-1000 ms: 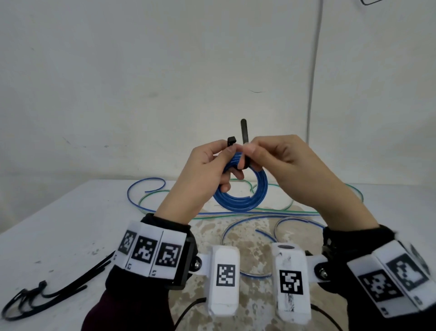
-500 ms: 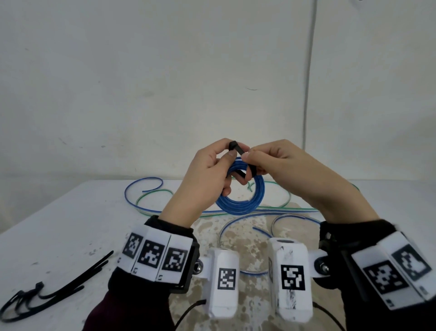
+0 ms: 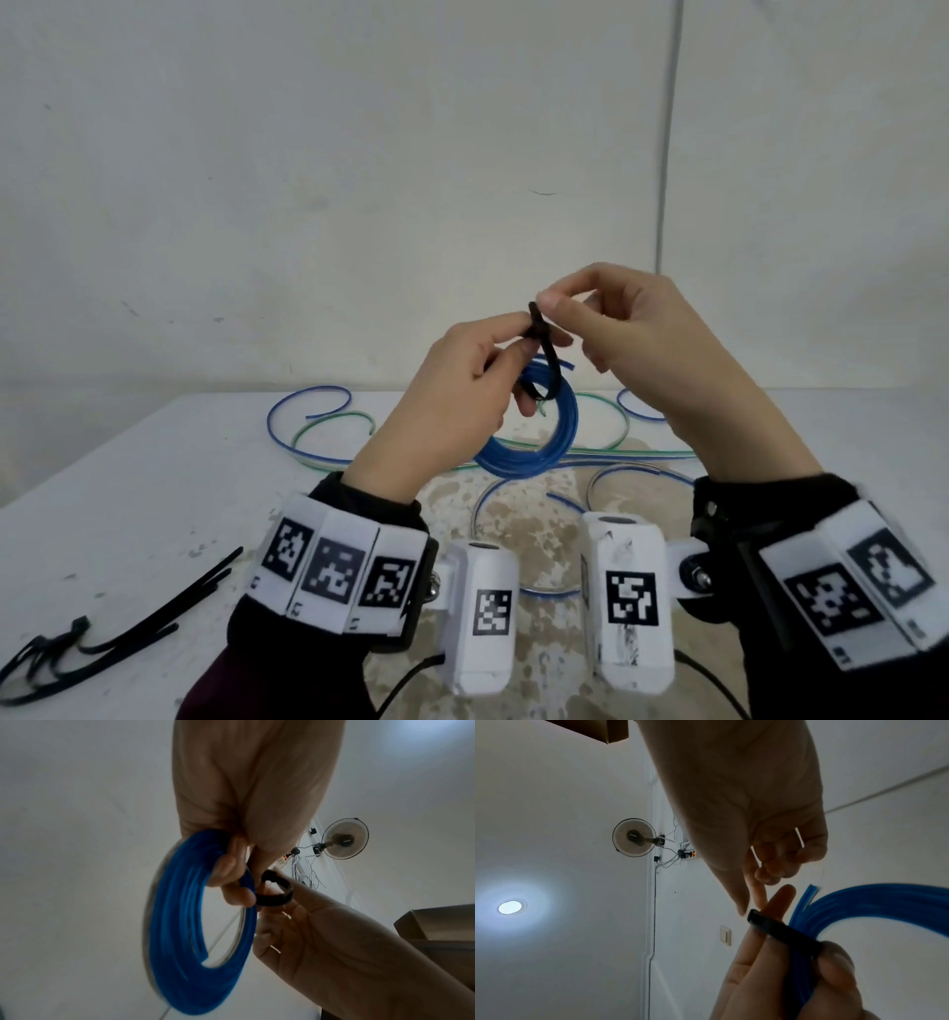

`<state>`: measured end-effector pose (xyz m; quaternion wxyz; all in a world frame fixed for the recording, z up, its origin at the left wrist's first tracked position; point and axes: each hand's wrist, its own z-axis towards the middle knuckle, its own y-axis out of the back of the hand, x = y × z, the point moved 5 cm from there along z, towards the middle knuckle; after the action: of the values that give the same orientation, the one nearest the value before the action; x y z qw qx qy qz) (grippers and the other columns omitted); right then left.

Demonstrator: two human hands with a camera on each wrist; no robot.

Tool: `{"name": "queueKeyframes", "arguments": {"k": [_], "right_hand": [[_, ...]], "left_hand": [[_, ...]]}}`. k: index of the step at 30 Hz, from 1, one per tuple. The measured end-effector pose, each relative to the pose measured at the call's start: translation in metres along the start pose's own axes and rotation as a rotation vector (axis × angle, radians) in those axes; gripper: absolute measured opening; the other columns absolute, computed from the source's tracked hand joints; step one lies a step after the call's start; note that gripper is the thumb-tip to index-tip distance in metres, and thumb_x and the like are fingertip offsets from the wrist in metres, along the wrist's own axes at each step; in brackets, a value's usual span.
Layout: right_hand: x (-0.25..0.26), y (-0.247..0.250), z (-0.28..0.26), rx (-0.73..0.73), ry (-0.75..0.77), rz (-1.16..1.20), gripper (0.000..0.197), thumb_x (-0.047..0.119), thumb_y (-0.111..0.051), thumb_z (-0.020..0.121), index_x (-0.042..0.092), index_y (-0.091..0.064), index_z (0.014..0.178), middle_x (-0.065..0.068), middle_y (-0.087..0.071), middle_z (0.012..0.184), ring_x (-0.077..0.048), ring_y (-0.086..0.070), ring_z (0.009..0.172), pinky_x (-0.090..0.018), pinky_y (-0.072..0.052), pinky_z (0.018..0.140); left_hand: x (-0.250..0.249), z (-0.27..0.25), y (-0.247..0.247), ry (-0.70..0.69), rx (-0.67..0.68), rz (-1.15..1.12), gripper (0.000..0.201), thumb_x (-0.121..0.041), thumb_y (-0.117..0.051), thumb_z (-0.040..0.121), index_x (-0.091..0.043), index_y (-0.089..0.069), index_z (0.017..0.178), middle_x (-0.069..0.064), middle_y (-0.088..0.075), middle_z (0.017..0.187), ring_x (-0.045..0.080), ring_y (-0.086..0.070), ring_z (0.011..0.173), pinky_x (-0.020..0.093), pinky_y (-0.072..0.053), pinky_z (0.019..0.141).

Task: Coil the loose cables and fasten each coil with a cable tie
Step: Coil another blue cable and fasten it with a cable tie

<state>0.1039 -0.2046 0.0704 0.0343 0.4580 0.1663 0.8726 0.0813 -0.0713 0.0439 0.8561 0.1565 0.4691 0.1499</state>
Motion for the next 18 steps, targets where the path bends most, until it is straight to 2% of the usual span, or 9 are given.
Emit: {"name": "queueKeyframes", "arguments": {"k": [2, 5, 7, 9, 10, 12, 14, 16, 18], "right_hand": [[-0.002, -0.001, 0.0, 0.047, -0.002, -0.001, 0.01, 0.022, -0.065, 0.088, 0.015, -0.071, 0.082, -0.001, -0.059, 0.066, -0.004, -0.046, 0.054, -0.014, -0.038, 0.056], [-0.003, 0.003, -0.001, 0.046, -0.018, 0.001, 0.012, 0.018, -0.065, 0.088, 0.016, -0.068, 0.076, 0.0, -0.061, 0.067, -0.007, -0.049, 0.062, -0.013, -0.039, 0.057], [-0.004, 0.008, 0.001, -0.038, -0.018, 0.01, 0.014, 0.018, -0.065, 0.088, 0.019, -0.066, 0.074, 0.003, -0.06, 0.07, -0.009, -0.049, 0.067, -0.019, -0.04, 0.063], [-0.006, 0.012, 0.003, -0.134, -0.022, 0.023, 0.015, 0.018, -0.064, 0.089, 0.02, -0.064, 0.073, 0.004, -0.058, 0.071, -0.011, -0.05, 0.071, -0.025, -0.042, 0.068], [-0.007, 0.015, 0.004, -0.184, -0.025, 0.035, 0.016, 0.018, -0.064, 0.089, 0.02, -0.063, 0.073, 0.003, -0.057, 0.07, -0.012, -0.05, 0.072, -0.027, -0.043, 0.069], [-0.011, 0.022, 0.005, -0.282, -0.029, 0.06, 0.018, 0.018, -0.063, 0.09, 0.022, -0.06, 0.072, 0.002, -0.055, 0.069, -0.013, -0.05, 0.072, -0.029, -0.043, 0.069], [-0.015, 0.026, 0.005, -0.38, -0.022, 0.067, 0.02, 0.018, -0.062, 0.091, 0.023, -0.058, 0.072, 0.002, -0.055, 0.071, -0.013, -0.051, 0.071, -0.031, -0.045, 0.068], [-0.014, 0.023, 0.004, -0.443, -0.006, 0.081, 0.02, 0.019, -0.058, 0.093, 0.022, -0.057, 0.073, 0.004, -0.055, 0.073, -0.009, -0.054, 0.066, -0.027, -0.048, 0.061], [-0.013, 0.014, 0.005, -0.344, -0.054, 0.151, 0.022, 0.022, -0.051, 0.097, 0.017, -0.058, 0.077, 0.004, -0.056, 0.071, -0.005, -0.056, 0.059, -0.021, -0.047, 0.05]], "left_hand": [[0.0, -0.001, -0.004, 0.016, 0.048, 0.01, 0.027, -0.016, -0.04, 0.101, -0.024, -0.066, 0.1, 0.003, -0.058, 0.056, 0.01, -0.042, 0.043, 0.024, -0.033, 0.046], [-0.001, -0.002, -0.008, 0.031, 0.099, -0.002, 0.026, -0.014, -0.04, 0.101, -0.018, -0.065, 0.102, -0.005, -0.059, 0.057, 0.008, -0.048, 0.046, 0.021, -0.032, 0.046], [-0.003, -0.001, -0.009, 0.026, 0.127, -0.008, 0.026, -0.014, -0.04, 0.102, -0.019, -0.066, 0.104, -0.002, -0.057, 0.058, 0.01, -0.046, 0.046, 0.02, -0.032, 0.046], [-0.004, -0.003, -0.011, 0.028, 0.183, -0.036, 0.028, -0.016, -0.039, 0.102, -0.02, -0.066, 0.106, 0.003, -0.055, 0.058, 0.02, -0.044, 0.049, 0.023, -0.033, 0.046], [-0.005, -0.004, -0.012, 0.033, 0.221, -0.059, 0.029, -0.016, -0.037, 0.103, -0.018, -0.066, 0.107, 0.004, -0.054, 0.058, 0.024, -0.042, 0.051, 0.024, -0.034, 0.046], [-0.008, -0.007, -0.014, 0.048, 0.289, -0.098, 0.032, -0.016, -0.035, 0.104, -0.011, -0.066, 0.109, 0.003, -0.053, 0.057, 0.023, -0.038, 0.048, 0.023, -0.037, 0.047], [-0.011, -0.009, -0.016, 0.059, 0.33, -0.117, 0.035, -0.017, -0.032, 0.104, 0.0, -0.062, 0.111, 0.003, -0.05, 0.057, 0.019, -0.035, 0.047, 0.019, -0.037, 0.049], [-0.013, -0.01, -0.016, 0.061, 0.342, -0.122, 0.037, -0.018, -0.031, 0.104, 0.004, -0.06, 0.111, -0.001, -0.047, 0.056, 0.018, -0.036, 0.047, 0.018, -0.036, 0.05], [-0.013, -0.011, -0.013, 0.071, 0.338, -0.152, 0.037, -0.019, -0.032, 0.104, 0.0, -0.063, 0.111, -0.003, -0.044, 0.055, 0.014, -0.033, 0.045, 0.022, -0.037, 0.05]]}}
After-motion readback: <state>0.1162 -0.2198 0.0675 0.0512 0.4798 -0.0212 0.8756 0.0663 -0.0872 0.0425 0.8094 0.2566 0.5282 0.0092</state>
